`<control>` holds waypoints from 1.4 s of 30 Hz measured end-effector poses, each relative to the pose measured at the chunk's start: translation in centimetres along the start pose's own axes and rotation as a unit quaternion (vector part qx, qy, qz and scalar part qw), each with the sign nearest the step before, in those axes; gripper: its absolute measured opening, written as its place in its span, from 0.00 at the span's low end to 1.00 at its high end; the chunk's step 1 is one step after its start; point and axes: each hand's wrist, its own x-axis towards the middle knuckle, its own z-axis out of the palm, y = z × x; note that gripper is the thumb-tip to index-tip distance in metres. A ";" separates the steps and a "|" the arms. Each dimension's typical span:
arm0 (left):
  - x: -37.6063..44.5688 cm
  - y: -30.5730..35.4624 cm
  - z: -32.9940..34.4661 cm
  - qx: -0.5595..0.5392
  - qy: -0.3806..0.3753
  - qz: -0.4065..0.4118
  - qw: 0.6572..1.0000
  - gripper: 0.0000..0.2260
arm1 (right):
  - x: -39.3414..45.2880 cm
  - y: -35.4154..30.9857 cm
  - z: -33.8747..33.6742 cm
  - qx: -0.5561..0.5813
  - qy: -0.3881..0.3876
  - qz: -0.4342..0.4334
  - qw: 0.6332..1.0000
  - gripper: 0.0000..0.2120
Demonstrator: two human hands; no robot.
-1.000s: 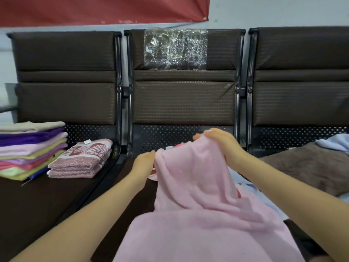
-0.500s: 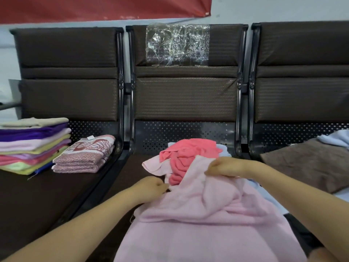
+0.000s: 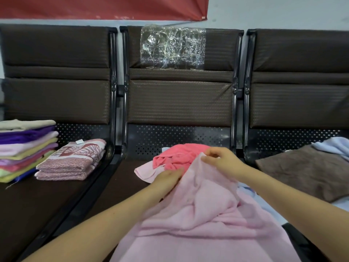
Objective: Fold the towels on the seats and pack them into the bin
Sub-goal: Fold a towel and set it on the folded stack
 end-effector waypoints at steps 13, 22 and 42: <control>-2.6 1.5 -2.1 -0.190 -0.103 0.073 0.973 0.27 | -1.8 -6.3 -0.1 0.189 -0.131 -0.049 0.972 0.10; -2.2 2.6 -4.9 -0.344 0.145 0.136 0.918 0.09 | -1.7 -5.9 0.8 -0.133 -0.160 0.011 0.978 0.09; 2.6 -0.4 -12.1 -0.122 0.319 0.154 0.927 0.14 | 1.5 -2.4 -5.7 0.454 0.105 0.153 0.871 0.10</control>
